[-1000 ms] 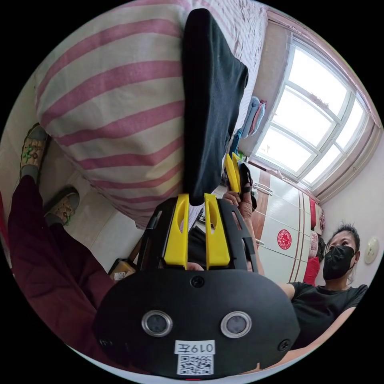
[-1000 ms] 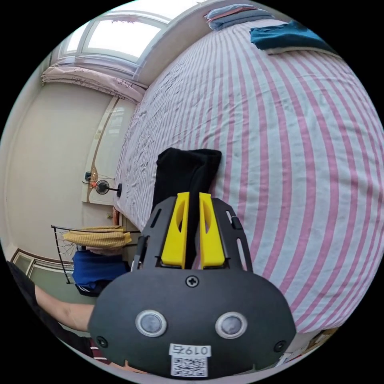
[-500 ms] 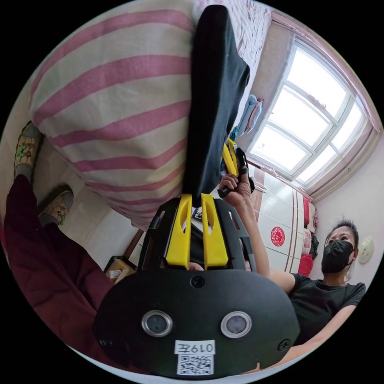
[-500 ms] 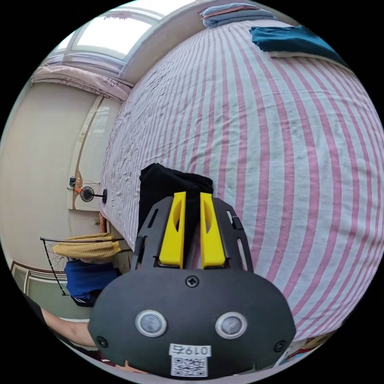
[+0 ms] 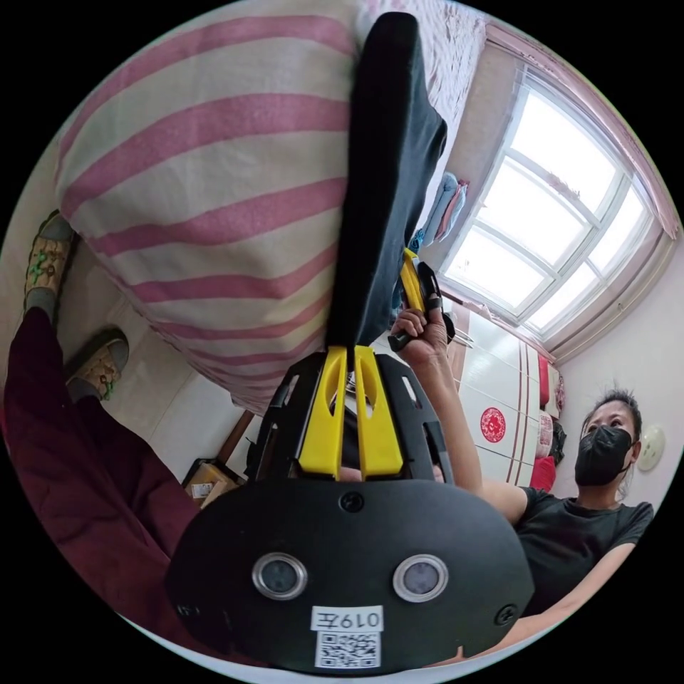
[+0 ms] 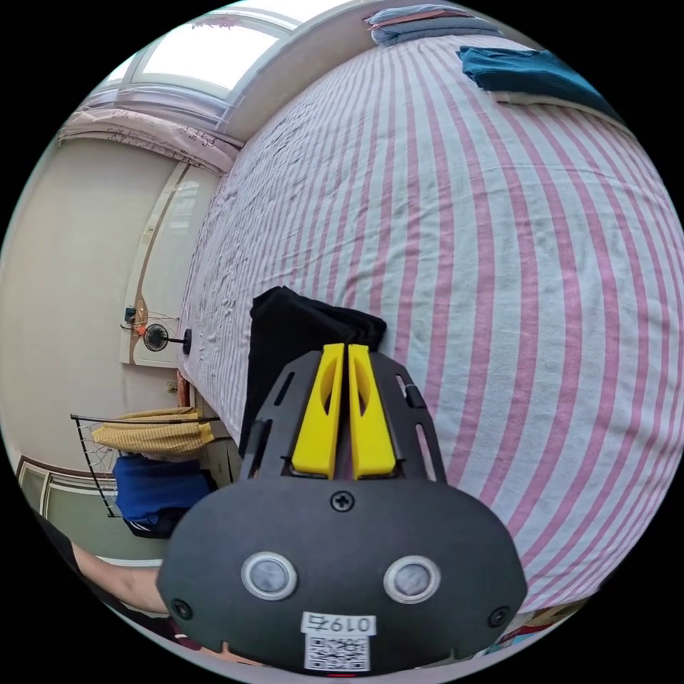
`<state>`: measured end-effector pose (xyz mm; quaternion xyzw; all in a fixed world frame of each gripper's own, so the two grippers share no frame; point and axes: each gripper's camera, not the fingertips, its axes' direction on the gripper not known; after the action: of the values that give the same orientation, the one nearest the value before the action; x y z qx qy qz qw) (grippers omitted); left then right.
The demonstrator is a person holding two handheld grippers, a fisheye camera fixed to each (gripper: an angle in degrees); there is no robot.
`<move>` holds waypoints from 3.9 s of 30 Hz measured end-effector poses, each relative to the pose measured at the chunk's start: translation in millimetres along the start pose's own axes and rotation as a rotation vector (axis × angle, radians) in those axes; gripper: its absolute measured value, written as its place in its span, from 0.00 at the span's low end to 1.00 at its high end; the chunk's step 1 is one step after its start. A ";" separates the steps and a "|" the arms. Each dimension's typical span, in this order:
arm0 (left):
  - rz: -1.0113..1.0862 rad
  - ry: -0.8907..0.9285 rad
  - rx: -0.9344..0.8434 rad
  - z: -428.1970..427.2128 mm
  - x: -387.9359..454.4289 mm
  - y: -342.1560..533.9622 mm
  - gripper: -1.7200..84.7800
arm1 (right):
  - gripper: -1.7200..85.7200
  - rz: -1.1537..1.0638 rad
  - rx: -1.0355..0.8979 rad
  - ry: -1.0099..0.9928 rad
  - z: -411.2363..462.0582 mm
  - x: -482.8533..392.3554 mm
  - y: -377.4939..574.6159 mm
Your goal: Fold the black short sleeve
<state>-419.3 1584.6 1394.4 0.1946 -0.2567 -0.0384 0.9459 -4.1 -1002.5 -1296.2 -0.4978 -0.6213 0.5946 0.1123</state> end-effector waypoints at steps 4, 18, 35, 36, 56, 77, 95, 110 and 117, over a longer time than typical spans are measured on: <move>0.017 0.028 0.012 5.7 -2.3 -1.0 0.05 | 0.02 -0.040 0.026 -0.017 -26.3 -9.5 -5.8; -0.063 0.018 0.049 46.0 -53.2 -23.3 0.05 | 0.02 -0.028 0.016 -0.017 -78.9 -8.0 -26.5; 0.186 -0.346 -0.093 112.2 -68.3 -64.6 0.16 | 0.09 -0.149 0.030 0.164 -205.5 -87.3 0.3; 0.185 -0.350 -0.105 113.1 -71.0 -65.0 0.16 | 0.08 -0.178 0.047 0.146 -219.4 -103.2 12.6; 0.571 -0.651 -0.273 146.3 -13.3 -304.5 0.17 | 0.10 -0.571 -0.049 0.239 -260.6 -389.5 169.6; 0.525 -0.573 -0.786 362.3 -193.6 -477.0 0.17 | 0.14 0.634 0.525 -0.399 -143.4 -472.0 409.9; 0.453 -0.482 -0.785 451.2 -317.3 -475.7 0.08 | 0.10 0.818 0.861 -0.770 -74.5 -535.5 481.6; 0.489 -0.488 -0.858 504.0 -368.3 -459.7 0.11 | 0.06 0.770 0.780 -0.695 -75.7 -582.0 488.0; 0.543 -0.473 -0.929 525.9 -379.6 -450.7 0.17 | 0.10 0.850 0.866 -0.692 -69.6 -591.2 521.7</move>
<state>-998.7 1051.6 1457.7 -0.3268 -0.4579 0.0546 0.8249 583.3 -1509.3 -1453.9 -0.3904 -0.0796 0.9055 -0.1461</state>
